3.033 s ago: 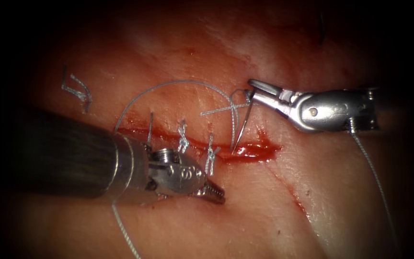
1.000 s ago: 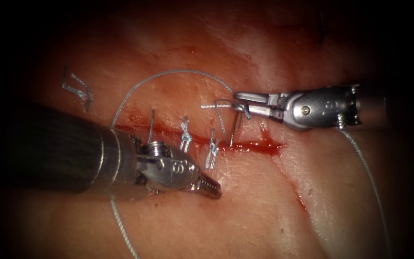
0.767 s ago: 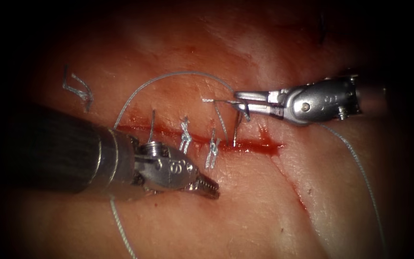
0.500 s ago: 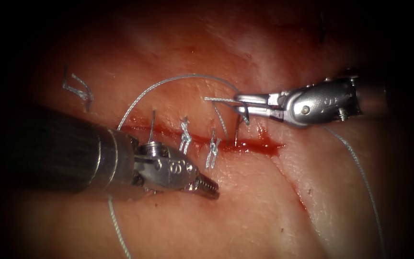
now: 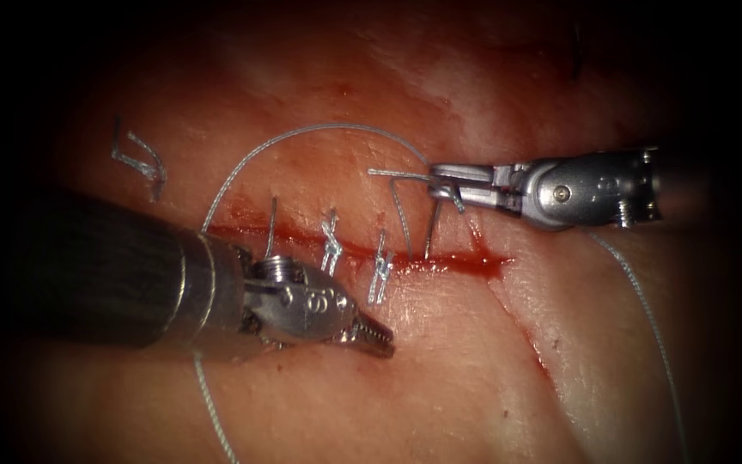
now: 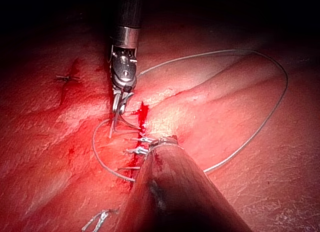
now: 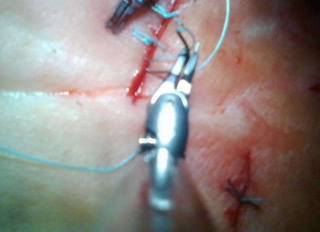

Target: Wound Closure

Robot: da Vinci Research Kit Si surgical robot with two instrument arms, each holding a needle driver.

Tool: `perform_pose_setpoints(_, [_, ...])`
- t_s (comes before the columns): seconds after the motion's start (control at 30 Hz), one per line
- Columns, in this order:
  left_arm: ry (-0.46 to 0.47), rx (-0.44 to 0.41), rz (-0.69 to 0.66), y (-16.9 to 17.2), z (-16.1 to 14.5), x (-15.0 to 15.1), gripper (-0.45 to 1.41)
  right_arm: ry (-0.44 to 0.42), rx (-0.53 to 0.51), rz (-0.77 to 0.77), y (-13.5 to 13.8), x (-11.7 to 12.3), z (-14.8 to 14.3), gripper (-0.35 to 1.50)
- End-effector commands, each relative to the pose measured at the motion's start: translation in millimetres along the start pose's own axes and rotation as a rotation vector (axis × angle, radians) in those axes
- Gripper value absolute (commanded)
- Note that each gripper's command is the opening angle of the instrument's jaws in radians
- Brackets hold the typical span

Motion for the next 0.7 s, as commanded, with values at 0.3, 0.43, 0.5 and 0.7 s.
perform_pose_setpoints(0.3, [-0.001, -0.006, -0.003, 0.2, 1.2, 0.5, -0.20, -0.007, -0.015, 0.068, 0.2, -0.7, 0.5, -0.35])
perform_pose_setpoints(0.43, [-0.001, -0.005, -0.002, 0.3, 1.3, 0.5, -0.20, -0.009, -0.021, 0.070, 0.9, -0.6, 0.4, -0.35])
perform_pose_setpoints(0.5, [-0.001, -0.005, -0.002, 0.3, 1.3, 0.5, -0.20, -0.009, -0.023, 0.077, 1.2, -0.6, 0.4, -0.35])
perform_pose_setpoints(0.7, [-0.001, -0.005, -0.006, 0.3, 1.6, 0.9, -0.20, -0.007, -0.028, 0.091, 1.3, -0.4, 0.4, -0.35])
